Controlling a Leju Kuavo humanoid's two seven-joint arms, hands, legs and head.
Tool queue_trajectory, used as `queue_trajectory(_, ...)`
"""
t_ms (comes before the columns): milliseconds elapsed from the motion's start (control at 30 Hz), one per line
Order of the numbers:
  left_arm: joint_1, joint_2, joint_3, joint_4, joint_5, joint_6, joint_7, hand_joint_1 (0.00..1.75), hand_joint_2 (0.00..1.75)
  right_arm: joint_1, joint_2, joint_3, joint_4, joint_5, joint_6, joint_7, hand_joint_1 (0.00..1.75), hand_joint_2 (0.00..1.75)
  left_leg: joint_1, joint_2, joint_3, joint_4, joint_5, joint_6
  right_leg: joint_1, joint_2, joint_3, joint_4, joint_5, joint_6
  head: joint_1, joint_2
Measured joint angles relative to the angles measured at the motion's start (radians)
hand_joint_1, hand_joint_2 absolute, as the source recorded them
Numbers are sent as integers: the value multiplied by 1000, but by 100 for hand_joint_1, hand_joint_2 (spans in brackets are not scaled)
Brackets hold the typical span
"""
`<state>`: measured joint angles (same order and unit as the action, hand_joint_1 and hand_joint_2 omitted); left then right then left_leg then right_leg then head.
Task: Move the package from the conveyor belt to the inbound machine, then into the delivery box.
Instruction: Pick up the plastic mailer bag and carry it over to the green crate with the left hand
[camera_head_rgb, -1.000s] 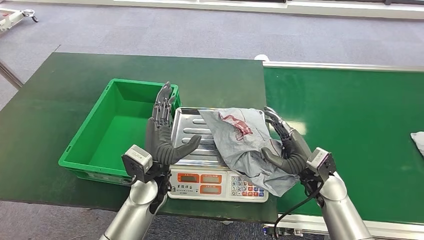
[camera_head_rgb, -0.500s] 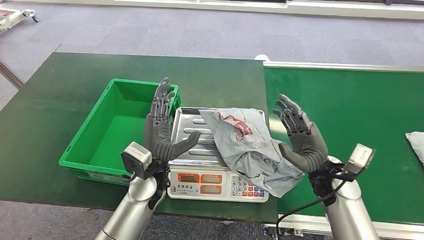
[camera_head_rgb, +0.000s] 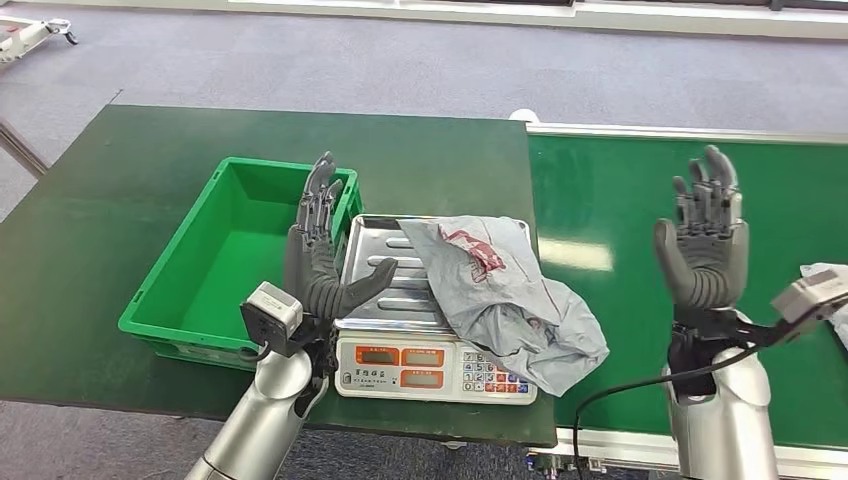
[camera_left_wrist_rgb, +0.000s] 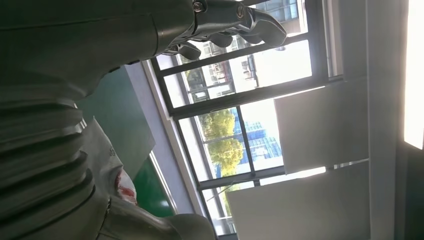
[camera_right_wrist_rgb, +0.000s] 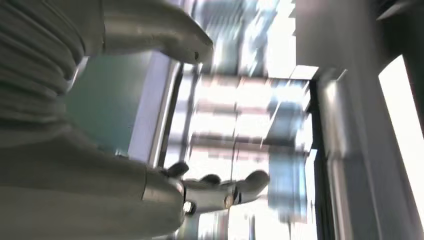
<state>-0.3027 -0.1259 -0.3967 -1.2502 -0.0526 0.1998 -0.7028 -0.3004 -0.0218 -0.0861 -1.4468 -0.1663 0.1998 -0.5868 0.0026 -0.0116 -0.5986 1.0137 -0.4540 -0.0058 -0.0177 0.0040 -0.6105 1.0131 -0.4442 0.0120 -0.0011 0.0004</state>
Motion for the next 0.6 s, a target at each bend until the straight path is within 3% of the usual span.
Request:
queue_trajectory(67, 3, 2, 0, -4, 0, 0, 0, 0, 175, 25, 14, -46, -5, 106, -172, -46, 0, 175, 0, -1, 0, 0, 0, 0, 0, -1, 0, 0, 0, 0, 0, 0)
queue_trajectory(167, 5, 2, 0, -8, 0, 0, 0, 0, 175, 81, 36, -110, -14, 154, -304, -82, 0, 175, 0, -1, -1, 0, -1, 0, 0, -1, 0, 0, -1, 0, 0, 0)
queue_trajectory(600, 7, 2, 0, -12, 0, -2, 0, 0, 175, 165, 72, -210, -12, 210, -381, -97, 0, 175, 0, 0, 0, 0, -2, -1, 0, 0, 0, 0, -1, 0, 0, 0)
